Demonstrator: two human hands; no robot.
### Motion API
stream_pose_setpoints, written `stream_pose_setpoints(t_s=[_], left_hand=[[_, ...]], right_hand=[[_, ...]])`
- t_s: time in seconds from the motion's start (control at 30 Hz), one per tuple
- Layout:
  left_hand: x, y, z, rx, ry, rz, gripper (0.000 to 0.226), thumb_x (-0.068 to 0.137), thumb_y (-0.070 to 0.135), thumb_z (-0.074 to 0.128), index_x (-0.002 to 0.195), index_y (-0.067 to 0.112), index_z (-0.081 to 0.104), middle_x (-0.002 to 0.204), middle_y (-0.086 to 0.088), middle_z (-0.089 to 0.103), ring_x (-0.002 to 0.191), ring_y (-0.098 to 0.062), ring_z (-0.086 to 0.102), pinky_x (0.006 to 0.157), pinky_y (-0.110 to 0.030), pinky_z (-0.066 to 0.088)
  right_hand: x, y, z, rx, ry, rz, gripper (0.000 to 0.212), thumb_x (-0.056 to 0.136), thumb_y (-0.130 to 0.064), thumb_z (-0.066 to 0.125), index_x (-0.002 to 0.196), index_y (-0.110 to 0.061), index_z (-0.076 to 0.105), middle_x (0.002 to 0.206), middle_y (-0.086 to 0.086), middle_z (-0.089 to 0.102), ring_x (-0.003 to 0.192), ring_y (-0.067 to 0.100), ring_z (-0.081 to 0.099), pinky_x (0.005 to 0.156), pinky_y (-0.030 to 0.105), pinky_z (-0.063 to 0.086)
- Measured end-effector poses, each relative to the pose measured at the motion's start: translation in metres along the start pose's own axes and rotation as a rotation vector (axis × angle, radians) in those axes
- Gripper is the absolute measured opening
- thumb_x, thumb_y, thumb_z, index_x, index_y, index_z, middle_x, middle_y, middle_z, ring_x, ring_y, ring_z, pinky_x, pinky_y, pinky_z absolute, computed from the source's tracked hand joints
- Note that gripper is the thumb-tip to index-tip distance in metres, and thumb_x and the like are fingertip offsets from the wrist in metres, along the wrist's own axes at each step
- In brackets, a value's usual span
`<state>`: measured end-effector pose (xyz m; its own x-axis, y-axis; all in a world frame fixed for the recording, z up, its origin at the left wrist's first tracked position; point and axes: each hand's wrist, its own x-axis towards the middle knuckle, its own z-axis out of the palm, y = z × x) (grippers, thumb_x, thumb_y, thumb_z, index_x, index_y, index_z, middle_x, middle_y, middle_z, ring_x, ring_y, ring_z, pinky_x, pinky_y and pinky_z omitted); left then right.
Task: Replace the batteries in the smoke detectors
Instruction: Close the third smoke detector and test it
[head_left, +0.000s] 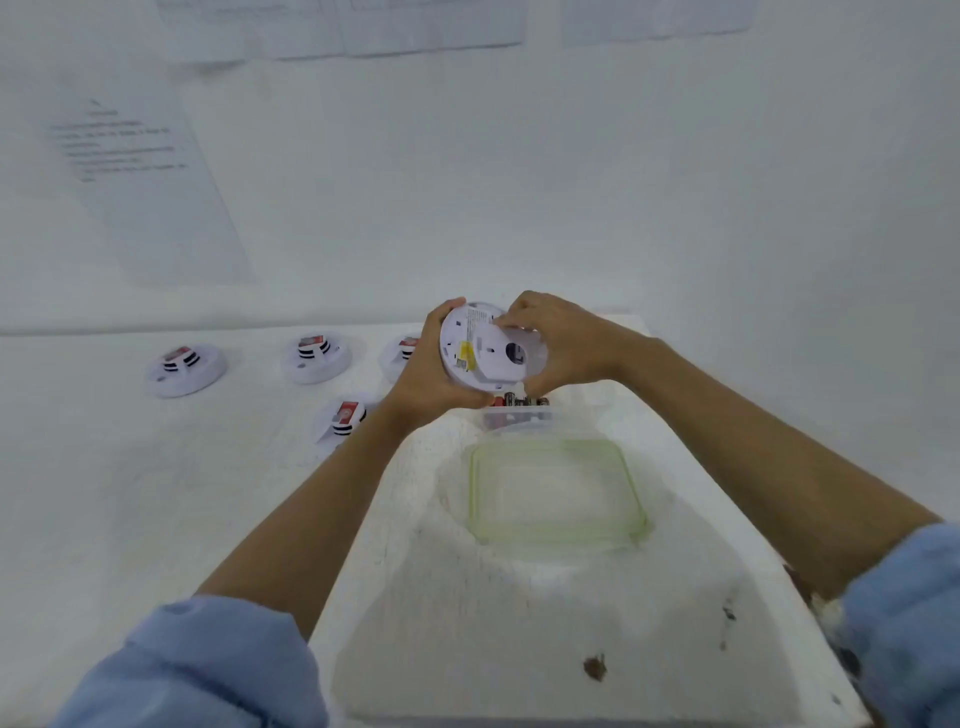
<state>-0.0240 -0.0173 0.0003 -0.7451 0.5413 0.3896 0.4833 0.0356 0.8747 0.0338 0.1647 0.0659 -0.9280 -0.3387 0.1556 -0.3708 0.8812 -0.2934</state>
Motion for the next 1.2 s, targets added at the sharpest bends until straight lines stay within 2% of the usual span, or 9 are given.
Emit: stream_pose_setpoints(t_s=[0.13, 0.27, 0.37, 0.53, 0.67, 0.77, 0.87, 1.03, 1.2], left_hand=[[-0.016, 0.002, -0.009, -0.01, 0.023, -0.022, 0.113, 0.044, 0.012, 0.084, 0.138, 0.006, 0.021, 0.131, -0.006, 0.042, 0.112, 0.0, 0.052, 0.085, -0.018, 0.05], [-0.034, 0.009, -0.02, -0.022, 0.016, -0.034, 0.107, 0.046, 0.007, 0.084, 0.135, 0.015, 0.024, 0.131, -0.002, 0.04, 0.114, 0.003, 0.049, 0.086, -0.02, 0.05], [-0.049, 0.013, -0.025, -0.023, 0.021, -0.033, 0.104, 0.046, 0.002, 0.082, 0.132, 0.016, 0.024, 0.129, 0.0, 0.04, 0.111, 0.009, 0.048, 0.084, -0.015, 0.049], [-0.072, 0.019, -0.024, -0.048, 0.046, -0.041, 0.108, 0.044, 0.007, 0.082, 0.135, 0.012, 0.025, 0.135, -0.008, 0.037, 0.117, -0.005, 0.045, 0.082, -0.013, 0.048], [-0.081, 0.021, -0.022, -0.047, 0.055, -0.029, 0.104, 0.043, 0.003, 0.082, 0.131, 0.016, 0.027, 0.133, -0.008, 0.037, 0.117, -0.01, 0.045, 0.081, -0.014, 0.049], [-0.079, 0.025, -0.016, -0.058, 0.031, -0.012, 0.105, 0.039, 0.014, 0.085, 0.128, 0.017, 0.029, 0.132, -0.011, 0.038, 0.114, -0.007, 0.048, 0.08, -0.018, 0.051], [-0.071, 0.028, -0.008, -0.114, 0.013, -0.017, 0.104, 0.042, -0.001, 0.083, 0.129, 0.012, 0.027, 0.13, -0.01, 0.041, 0.11, -0.002, 0.054, 0.076, -0.02, 0.052], [-0.047, 0.018, -0.001, -0.077, -0.015, -0.029, 0.108, 0.044, -0.002, 0.082, 0.133, 0.005, 0.022, 0.12, 0.007, 0.045, 0.103, 0.012, 0.052, 0.078, -0.014, 0.05], [-0.015, 0.01, 0.002, -0.07, -0.025, -0.055, 0.118, 0.037, 0.016, 0.088, 0.138, 0.008, 0.025, 0.13, -0.006, 0.045, 0.117, -0.014, 0.051, 0.086, -0.026, 0.053]], right_hand=[[-0.025, -0.011, 0.01, 0.063, -0.023, 0.042, 0.083, 0.058, -0.028, 0.075, 0.134, -0.014, 0.045, 0.106, -0.001, 0.045, 0.099, 0.013, 0.042, 0.082, 0.019, 0.033], [-0.054, -0.021, 0.023, 0.212, -0.063, 0.123, 0.062, 0.052, -0.021, 0.073, 0.109, -0.03, 0.049, 0.108, -0.003, 0.052, 0.094, 0.017, 0.049, 0.081, 0.033, 0.046], [-0.068, -0.025, 0.038, 0.213, -0.134, 0.197, 0.055, 0.06, -0.009, 0.076, 0.108, -0.024, 0.053, 0.108, 0.001, 0.052, 0.095, 0.019, 0.049, 0.081, 0.03, 0.044], [-0.076, -0.03, 0.062, 0.17, -0.239, 0.319, 0.05, 0.07, -0.01, 0.074, 0.116, -0.019, 0.059, 0.118, 0.002, 0.051, 0.112, 0.018, 0.047, 0.092, 0.026, 0.04], [-0.073, -0.042, 0.05, 0.316, 0.138, 0.285, 0.028, 0.076, -0.022, 0.074, 0.102, -0.023, 0.065, 0.11, 0.003, 0.058, 0.103, 0.019, 0.054, 0.078, 0.011, 0.039], [-0.057, -0.057, 0.039, 0.428, 0.316, 0.192, 0.04, 0.08, -0.024, 0.071, 0.118, -0.023, 0.06, 0.117, 0.0, 0.052, 0.102, 0.011, 0.049, 0.082, 0.007, 0.036], [-0.042, -0.061, 0.037, 0.473, 0.216, 0.173, 0.054, 0.079, -0.022, 0.072, 0.128, -0.026, 0.053, 0.123, 0.002, 0.045, 0.111, 0.012, 0.045, 0.098, 0.025, 0.04], [-0.029, -0.035, 0.024, 0.387, 0.14, 0.141, 0.058, 0.076, -0.022, 0.074, 0.13, -0.021, 0.053, 0.114, 0.006, 0.054, 0.107, 0.02, 0.053, 0.096, 0.035, 0.047], [-0.012, -0.004, 0.011, 0.157, 0.069, 0.073, 0.055, 0.084, -0.032, 0.065, 0.135, -0.021, 0.046, 0.13, 0.006, 0.045, 0.114, 0.019, 0.048, 0.099, 0.033, 0.043]])
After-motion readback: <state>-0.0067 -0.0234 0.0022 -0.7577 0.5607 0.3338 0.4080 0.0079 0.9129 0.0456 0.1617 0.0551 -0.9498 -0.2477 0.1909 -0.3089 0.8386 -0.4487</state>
